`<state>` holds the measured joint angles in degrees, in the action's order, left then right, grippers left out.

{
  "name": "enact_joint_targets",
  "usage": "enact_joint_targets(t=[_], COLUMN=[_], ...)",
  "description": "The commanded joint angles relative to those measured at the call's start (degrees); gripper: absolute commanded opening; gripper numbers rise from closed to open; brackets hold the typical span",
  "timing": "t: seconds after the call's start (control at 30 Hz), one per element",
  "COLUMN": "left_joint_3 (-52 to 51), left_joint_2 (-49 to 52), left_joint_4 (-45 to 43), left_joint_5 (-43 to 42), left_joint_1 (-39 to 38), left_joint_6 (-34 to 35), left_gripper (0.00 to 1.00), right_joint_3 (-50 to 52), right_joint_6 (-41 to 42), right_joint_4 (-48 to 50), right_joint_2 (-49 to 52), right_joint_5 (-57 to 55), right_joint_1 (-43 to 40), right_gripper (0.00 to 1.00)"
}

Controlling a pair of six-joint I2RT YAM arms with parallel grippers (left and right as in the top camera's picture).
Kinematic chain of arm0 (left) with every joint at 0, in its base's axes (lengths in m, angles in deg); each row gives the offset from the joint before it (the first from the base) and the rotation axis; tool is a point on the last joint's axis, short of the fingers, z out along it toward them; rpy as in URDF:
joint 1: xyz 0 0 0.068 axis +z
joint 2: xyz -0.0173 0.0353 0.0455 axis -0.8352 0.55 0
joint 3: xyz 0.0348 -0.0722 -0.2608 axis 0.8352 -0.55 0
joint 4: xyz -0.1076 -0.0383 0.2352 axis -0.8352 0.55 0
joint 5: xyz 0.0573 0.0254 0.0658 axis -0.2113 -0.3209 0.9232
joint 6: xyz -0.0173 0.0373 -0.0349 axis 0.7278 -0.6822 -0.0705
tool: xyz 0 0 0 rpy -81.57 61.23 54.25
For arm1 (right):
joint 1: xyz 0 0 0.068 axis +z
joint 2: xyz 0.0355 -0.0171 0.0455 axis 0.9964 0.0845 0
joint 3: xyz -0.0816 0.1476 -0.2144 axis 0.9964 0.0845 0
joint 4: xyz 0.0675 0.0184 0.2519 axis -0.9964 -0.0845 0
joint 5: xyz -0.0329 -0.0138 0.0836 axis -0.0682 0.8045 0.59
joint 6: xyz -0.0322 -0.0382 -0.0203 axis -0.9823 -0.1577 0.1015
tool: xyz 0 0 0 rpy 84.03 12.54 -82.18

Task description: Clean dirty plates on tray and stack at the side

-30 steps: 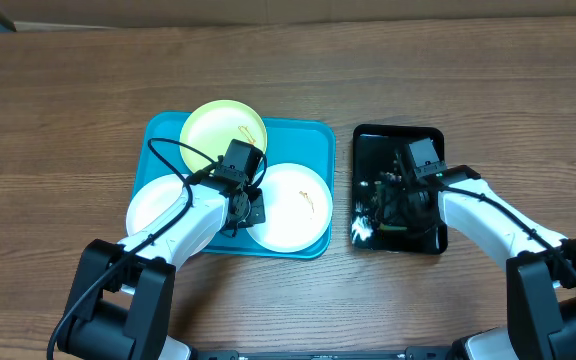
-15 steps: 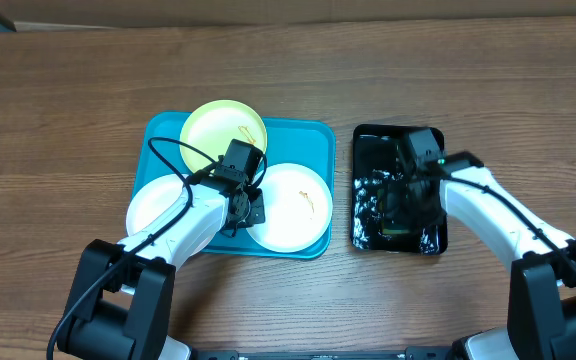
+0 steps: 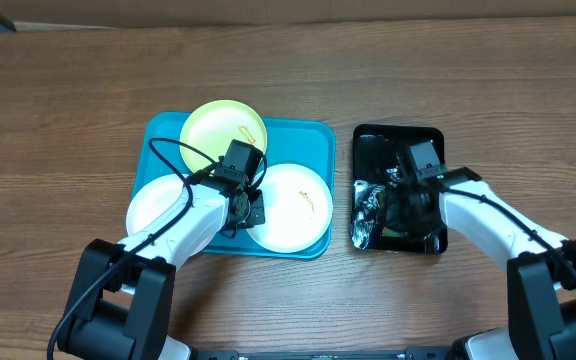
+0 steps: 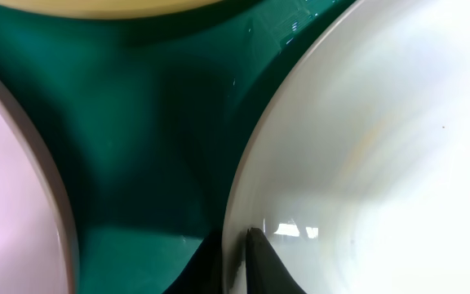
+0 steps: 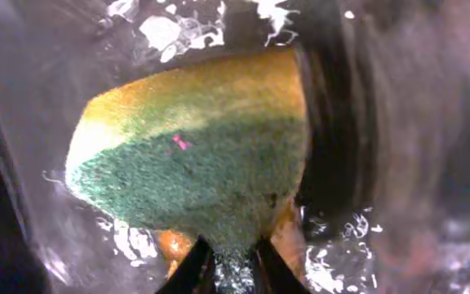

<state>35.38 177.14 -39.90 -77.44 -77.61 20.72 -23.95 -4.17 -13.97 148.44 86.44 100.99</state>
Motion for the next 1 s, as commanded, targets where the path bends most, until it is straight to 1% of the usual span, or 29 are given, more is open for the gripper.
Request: enact_joint_targets(t=[0.0, 0.03, 0.07, 0.13, 0.2, 0.27, 0.37, 0.47, 0.6, 0.67, 0.73, 0.83, 0.97], left_joint_3=[-0.79, -0.79, -0.79, -0.79, -0.79, -0.79, -0.79, -0.79, -0.79, -0.79, -0.79, -0.79, -0.79], left_joint_2=[0.94, 0.94, 0.94, 0.94, 0.94, 0.94, 0.94, 0.94, 0.94, 0.94, 0.94, 0.94, 0.94], left_joint_4=[0.33, 0.35, 0.37, 0.39, 0.37, 0.35, 0.35, 0.37, 0.39, 0.39, 0.50, 0.68, 0.81], left_joint_5=[-1.60, -1.60, -1.60, -1.60, -1.60, -1.60, -1.60, -1.60, -1.60, -1.60, -1.60, -1.60, -1.60], left_joint_1=[-0.44, -0.44, -0.44, -0.44, -0.44, -0.44, -0.44, -0.44, -0.44, -0.44, -0.44, -0.44, -0.44], left_joint_6=[-1.22, -1.22, -1.22, -1.22, -1.25, -1.22, -1.22, -1.22, -1.22, -1.25, -1.25, -1.25, -1.25], left_gripper=[0.09, 0.09, 0.09, 0.09, 0.10, 0.11, 0.11, 0.11, 0.11, 0.11, 0.10, 0.06, 0.04], right_joint_3=[3.78, 3.34, 2.51, -0.31, -3.96, -7.10, -8.79, -8.26, -6.67, -5.81, -4.79, -2.82, -0.70], right_joint_6=[0.17, 0.17, 0.17, 0.15, -0.11, -0.13, -0.24, -0.24, -0.22, 0.00, -0.04, 0.00, 0.20], right_joint_4=[3.21, 3.39, 2.91, 0.26, -3.19, -5.53, -5.09, -2.47, -0.24, 0.52, 2.08, 5.64, 8.87], right_joint_2=[0.83, 0.81, 0.79, 0.74, 0.74, 0.74, 0.74, 1.03, 1.16, 1.16, 1.16, 1.16, 1.25], right_joint_5=[-0.57, -0.55, -0.52, -0.52, -0.55, -0.57, -0.57, -0.96, -1.55, -2.58, -3.32, -3.61, -3.61], right_joint_1=[-0.04, -0.07, -0.07, -0.17, -0.15, -0.15, -0.15, -0.15, -0.15, -0.15, -0.15, -0.15, -0.15], right_gripper=[0.12, 0.12, 0.16, 0.37, 0.44, 0.47, 0.48, 0.43, 0.30, 0.26, 0.19, 0.19, 0.19])
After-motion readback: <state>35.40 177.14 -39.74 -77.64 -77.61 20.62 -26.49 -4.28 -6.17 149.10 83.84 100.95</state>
